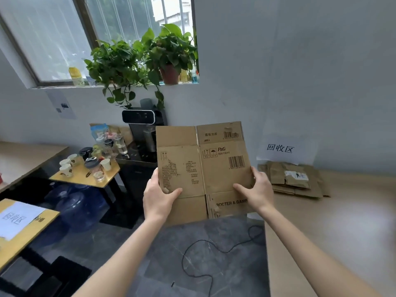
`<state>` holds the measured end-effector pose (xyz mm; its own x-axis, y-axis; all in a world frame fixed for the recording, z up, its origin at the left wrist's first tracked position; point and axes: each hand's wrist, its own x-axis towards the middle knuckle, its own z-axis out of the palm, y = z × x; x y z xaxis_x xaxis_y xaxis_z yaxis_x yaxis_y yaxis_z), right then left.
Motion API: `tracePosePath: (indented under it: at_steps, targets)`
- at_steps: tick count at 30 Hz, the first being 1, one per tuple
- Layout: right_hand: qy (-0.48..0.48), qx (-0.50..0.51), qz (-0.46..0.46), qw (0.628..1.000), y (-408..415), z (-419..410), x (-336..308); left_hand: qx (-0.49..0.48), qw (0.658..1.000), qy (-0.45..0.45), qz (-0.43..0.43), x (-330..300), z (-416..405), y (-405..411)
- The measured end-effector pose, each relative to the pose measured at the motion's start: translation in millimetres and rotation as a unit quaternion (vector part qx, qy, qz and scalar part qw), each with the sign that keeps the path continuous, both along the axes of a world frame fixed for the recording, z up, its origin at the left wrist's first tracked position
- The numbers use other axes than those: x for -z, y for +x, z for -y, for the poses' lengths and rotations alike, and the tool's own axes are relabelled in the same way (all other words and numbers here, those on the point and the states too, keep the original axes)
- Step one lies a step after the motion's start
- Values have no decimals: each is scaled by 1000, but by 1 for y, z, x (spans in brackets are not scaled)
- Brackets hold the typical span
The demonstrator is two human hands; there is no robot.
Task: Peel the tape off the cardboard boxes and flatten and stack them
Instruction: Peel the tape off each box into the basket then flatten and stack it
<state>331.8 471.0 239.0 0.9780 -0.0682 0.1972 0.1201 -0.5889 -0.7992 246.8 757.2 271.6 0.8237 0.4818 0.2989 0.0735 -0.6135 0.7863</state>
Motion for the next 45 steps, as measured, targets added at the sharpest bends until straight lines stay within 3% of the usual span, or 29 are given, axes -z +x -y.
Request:
tracePosePath:
  at_steps: [10,24,36,45]
  targets:
    - [-23,130,-38,990,52,69,7,132,990,-17,-44,20,54,135]
    - [-90,289,-130,944,122,141,32,312,940,-59,-128,71,131,304]
    - [-92,314,-223,918,202,245,107,392,894,-68,-209,151,240,411]
    - [-104,258,-334,901,310,342,201,373,882,-61,-281,246,329,494]
